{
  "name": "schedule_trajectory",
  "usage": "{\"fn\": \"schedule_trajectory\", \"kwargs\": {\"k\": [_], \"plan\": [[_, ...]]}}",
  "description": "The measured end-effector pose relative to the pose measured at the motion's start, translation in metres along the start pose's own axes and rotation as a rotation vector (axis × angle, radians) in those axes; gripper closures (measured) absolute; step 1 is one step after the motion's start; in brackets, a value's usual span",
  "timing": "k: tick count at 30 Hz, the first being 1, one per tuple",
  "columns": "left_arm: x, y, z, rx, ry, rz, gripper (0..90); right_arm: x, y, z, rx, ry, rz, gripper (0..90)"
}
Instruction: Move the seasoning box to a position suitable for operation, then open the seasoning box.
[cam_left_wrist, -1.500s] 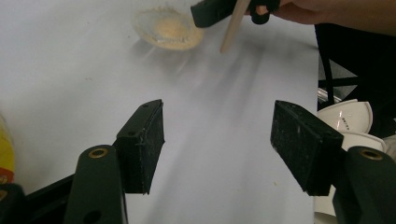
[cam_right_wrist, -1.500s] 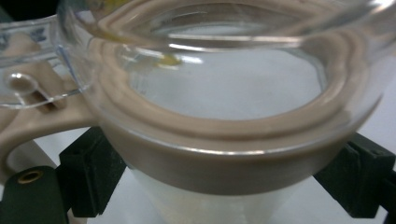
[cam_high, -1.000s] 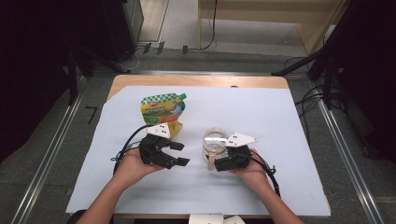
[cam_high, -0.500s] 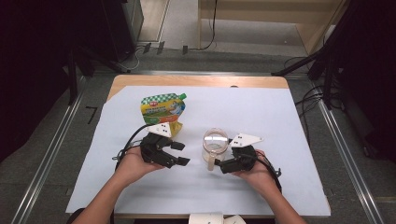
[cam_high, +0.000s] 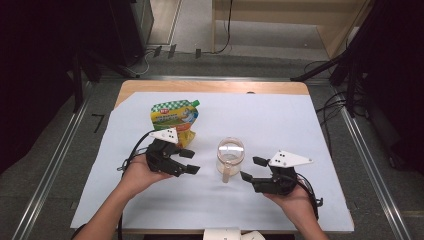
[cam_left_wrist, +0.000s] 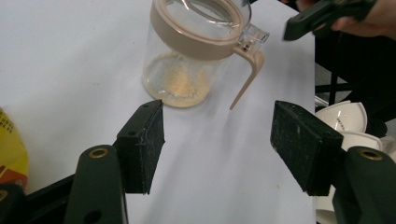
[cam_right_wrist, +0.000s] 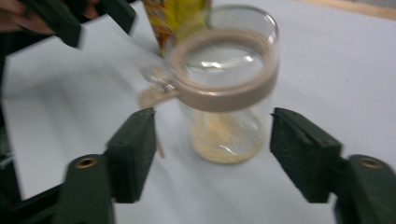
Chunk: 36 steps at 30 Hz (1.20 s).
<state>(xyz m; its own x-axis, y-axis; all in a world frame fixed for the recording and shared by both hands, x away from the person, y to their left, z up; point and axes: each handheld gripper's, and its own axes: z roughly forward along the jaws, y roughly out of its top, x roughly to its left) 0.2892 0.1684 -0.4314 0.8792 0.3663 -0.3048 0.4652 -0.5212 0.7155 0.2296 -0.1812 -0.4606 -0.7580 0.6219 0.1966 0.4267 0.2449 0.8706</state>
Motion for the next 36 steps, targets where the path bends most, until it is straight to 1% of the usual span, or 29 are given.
{"fn": "schedule_trajectory", "kwargs": {"k": [1,3,4,5,6,7,8,9,10,12,13,15,16,17,18,20,22,25,26,30,31,32,34,36], "plan": [[0.000,0.000,0.000,-0.004,0.000,-0.003,36.0,0.007,0.002,-0.004,-0.022,0.016,-0.013,46.1],[0.000,-0.001,-0.002,-0.006,0.010,0.004,36.0,0.013,0.004,-0.005,-0.031,0.040,-0.032,55.6],[0.000,-0.001,-0.003,-0.005,0.015,0.009,36.1,0.017,0.005,-0.004,-0.021,0.053,-0.032,64.5],[0.000,-0.001,-0.003,-0.005,0.015,0.009,36.2,0.017,0.005,-0.004,-0.021,0.053,-0.032,64.5],[0.000,-0.002,-0.004,-0.007,0.017,0.005,36.2,0.025,0.008,0.000,0.019,0.074,-0.005,76.3],[0.000,-0.002,-0.004,-0.005,0.019,0.005,36.3,0.028,0.009,0.003,0.029,0.081,-0.006,80.8],[0.001,-0.002,-0.004,-0.004,0.022,0.006,36.4,0.033,0.009,0.007,0.037,0.096,-0.019,84.3],[0.001,-0.002,-0.004,-0.004,0.022,0.006,36.5,0.033,0.009,0.007,0.037,0.096,-0.019,84.3],[0.001,-0.002,-0.005,-0.003,0.023,0.006,36.5,0.042,0.008,0.016,0.055,0.114,-0.043,90.0],[0.001,-0.003,-0.005,-0.001,0.024,0.012,36.7,0.051,0.008,0.026,0.067,0.116,-0.074,90.0],[0.001,-0.003,-0.005,0.000,0.026,0.012,36.6,0.054,0.008,0.030,0.081,0.118,-0.072,90.0],[0.000,-0.003,-0.004,0.000,0.025,0.011,36.6,0.061,0.009,0.042,0.122,0.105,-0.055,90.0],[-0.001,-0.003,-0.003,0.004,0.028,0.014,36.6,0.062,0.008,0.047,0.132,0.102,-0.050,90.0],[-0.001,-0.003,-0.003,0.004,0.028,0.014,36.6,0.062,0.008,0.047,0.132,0.102,-0.050,90.0],[-0.002,-0.003,-0.003,0.005,0.024,0.020,36.6,0.063,0.007,0.054,0.143,0.094,-0.044,90.0],[-0.002,-0.003,-0.002,0.005,0.023,0.021,36.6,0.063,0.006,0.058,0.147,0.081,-0.036,90.0],[-0.002,-0.003,-0.003,0.001,0.009,0.022,36.3,0.061,0.005,0.061,0.143,0.069,-0.024,90.0],[-0.002,-0.003,-0.004,-0.007,0.012,0.027,36.3,0.059,0.003,0.062,0.134,0.058,-0.023,90.0],[-0.002,-0.003,-0.004,-0.007,0.013,0.027,36.3,0.057,0.001,0.062,0.130,0.042,-0.024,90.0],[-0.002,-0.002,-0.003,-0.005,0.013,0.025,36.3,0.054,-0.001,0.062,0.132,0.024,-0.006,90.0],[-0.002,-0.002,-0.003,-0.005,0.011,0.024,36.2,0.052,-0.002,0.061,0.125,0.028,0.004,90.0],[-0.003,-0.003,-0.003,-0.003,0.010,0.022,36.1,0.052,-0.002,0.061,0.128,0.025,0.008,90.0],[-0.004,-0.003,-0.003,-0.005,0.014,0.024,36.1,0.053,-0.003,0.060,0.127,0.017,0.003,90.0],[-0.005,-0.003,-0.004,-0.009,0.013,0.029,36.1,0.054,-0.004,0.058,0.129,-0.009,-0.016,90.0]]}}
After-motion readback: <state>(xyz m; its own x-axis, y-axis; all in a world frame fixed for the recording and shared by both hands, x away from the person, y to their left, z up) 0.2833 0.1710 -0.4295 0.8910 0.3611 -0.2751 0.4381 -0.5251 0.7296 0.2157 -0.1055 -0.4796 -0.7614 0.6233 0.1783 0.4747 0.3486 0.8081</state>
